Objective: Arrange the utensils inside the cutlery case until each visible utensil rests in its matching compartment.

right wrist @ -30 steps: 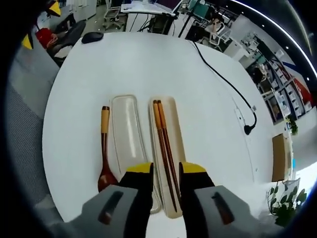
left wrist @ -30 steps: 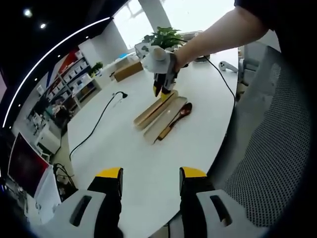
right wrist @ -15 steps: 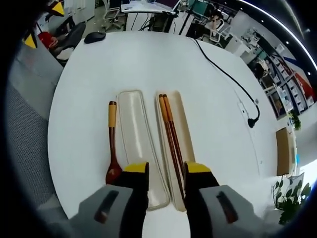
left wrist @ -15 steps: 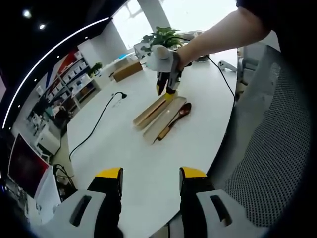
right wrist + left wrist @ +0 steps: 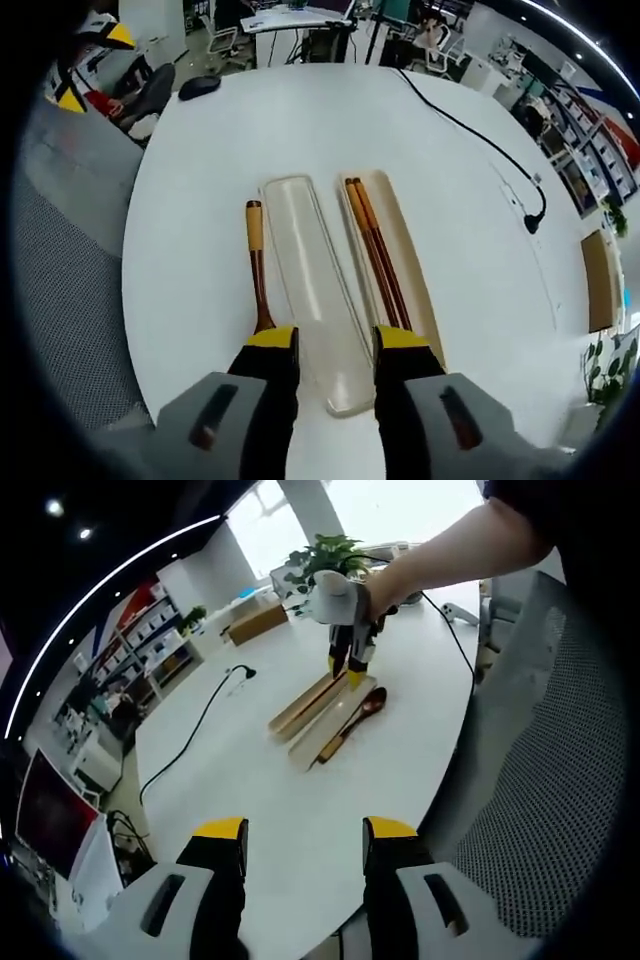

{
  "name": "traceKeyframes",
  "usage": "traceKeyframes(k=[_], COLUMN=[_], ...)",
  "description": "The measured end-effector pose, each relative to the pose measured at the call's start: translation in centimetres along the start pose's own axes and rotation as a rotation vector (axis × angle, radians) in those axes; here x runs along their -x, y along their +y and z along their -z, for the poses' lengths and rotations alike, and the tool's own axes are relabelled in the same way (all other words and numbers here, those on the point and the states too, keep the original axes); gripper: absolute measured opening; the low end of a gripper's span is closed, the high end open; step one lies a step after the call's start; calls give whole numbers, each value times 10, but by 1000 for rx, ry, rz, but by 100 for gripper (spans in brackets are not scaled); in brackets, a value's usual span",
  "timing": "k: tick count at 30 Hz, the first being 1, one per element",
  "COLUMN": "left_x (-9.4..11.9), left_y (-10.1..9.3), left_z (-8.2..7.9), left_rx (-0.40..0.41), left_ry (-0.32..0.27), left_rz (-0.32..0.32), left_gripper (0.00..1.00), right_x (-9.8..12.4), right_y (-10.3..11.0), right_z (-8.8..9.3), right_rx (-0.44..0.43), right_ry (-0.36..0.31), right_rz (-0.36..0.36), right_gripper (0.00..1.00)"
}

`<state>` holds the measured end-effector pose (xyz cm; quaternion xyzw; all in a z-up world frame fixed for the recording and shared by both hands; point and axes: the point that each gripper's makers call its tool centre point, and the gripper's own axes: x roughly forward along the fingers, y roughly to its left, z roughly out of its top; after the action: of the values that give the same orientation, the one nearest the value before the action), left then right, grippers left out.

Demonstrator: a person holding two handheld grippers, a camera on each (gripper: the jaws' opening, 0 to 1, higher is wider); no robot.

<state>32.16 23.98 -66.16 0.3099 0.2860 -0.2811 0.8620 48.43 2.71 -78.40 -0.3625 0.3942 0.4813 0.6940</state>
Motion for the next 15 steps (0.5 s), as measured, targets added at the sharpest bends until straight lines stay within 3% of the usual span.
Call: traceKeyframes(k=[15], left_x=[0], left_y=[0], left_z=[1], left_rx=[0], left_ry=[1], left_rz=[-2], left_gripper=[47], right_x=[-8], right_y=[28], right_z=[7], right_rx=[2], right_ry=[12], right_rz=[-94], right_gripper=[27])
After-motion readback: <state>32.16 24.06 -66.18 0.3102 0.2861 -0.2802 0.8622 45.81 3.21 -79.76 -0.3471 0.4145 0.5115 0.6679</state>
